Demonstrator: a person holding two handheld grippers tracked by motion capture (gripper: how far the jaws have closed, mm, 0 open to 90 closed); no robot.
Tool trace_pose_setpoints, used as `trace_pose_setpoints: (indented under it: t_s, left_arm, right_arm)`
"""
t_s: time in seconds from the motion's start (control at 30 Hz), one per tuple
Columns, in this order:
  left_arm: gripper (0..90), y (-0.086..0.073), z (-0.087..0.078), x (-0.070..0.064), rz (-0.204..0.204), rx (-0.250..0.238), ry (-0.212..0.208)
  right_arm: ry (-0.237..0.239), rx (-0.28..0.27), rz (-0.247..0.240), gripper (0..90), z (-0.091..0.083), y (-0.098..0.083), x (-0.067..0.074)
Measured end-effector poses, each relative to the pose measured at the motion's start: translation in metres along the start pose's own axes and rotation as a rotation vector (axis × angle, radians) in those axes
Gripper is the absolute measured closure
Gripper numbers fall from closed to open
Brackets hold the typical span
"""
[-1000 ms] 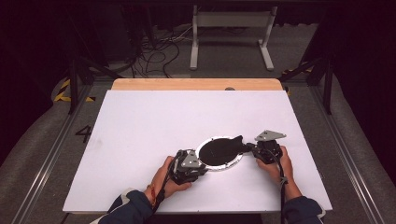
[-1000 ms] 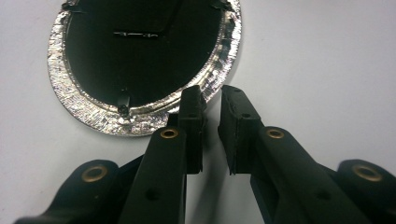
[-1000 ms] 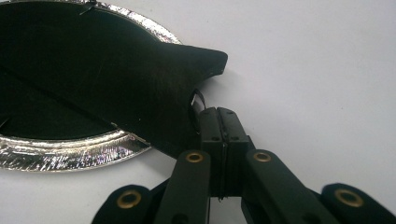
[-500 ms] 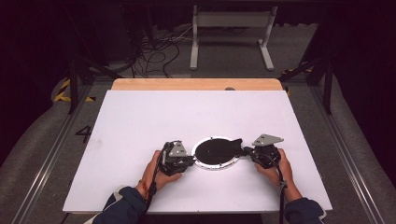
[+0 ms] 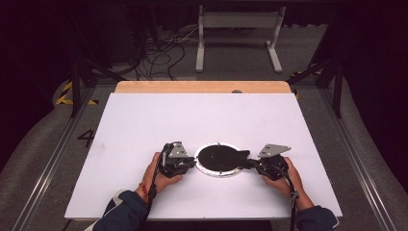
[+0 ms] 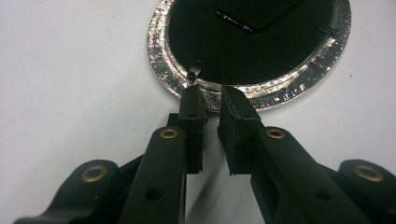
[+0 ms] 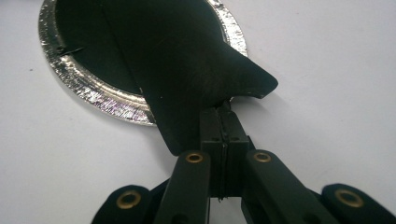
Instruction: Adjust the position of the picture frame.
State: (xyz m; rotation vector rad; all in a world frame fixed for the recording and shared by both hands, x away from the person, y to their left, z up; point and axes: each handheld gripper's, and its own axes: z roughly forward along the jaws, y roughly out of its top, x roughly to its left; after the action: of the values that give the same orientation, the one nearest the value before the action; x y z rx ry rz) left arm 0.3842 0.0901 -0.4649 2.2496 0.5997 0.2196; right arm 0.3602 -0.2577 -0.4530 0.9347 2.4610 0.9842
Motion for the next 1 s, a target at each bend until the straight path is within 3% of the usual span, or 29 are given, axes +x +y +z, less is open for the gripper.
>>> trace_pose_setpoints:
  t_s: [0.1,0.23,0.33,0.63,0.77,1.0]
  left_arm:
    - [78.8,-0.001,-0.005,-0.007,-0.001,0.009,-0.063]
    - [79.2,0.001,-0.004,-0.026,0.066,0.03,-0.099]
    - [78.8,0.003,0.002,-0.033,0.08,0.027,-0.107]
    - [80.5,0.004,0.005,-0.031,0.07,0.012,-0.1]
    - [82.3,0.005,0.004,-0.03,0.084,0.022,-0.083]
    - [84.0,0.003,0.001,-0.024,0.054,0.024,-0.059]
  right_arm:
    - [-0.012,0.004,-0.018,90.0,0.0,0.0,0.004]
    - [-0.013,0.006,-0.018,90.0,0.0,0.0,0.004]
    - [-0.014,0.006,-0.013,90.0,0.0,0.0,0.004]
    - [0.009,0.012,-0.008,90.0,0.0,0.002,0.007]
    - [0.018,0.013,-0.008,90.0,0.0,0.002,0.008]
    - [0.063,0.019,-0.003,90.0,0.0,0.003,0.011]
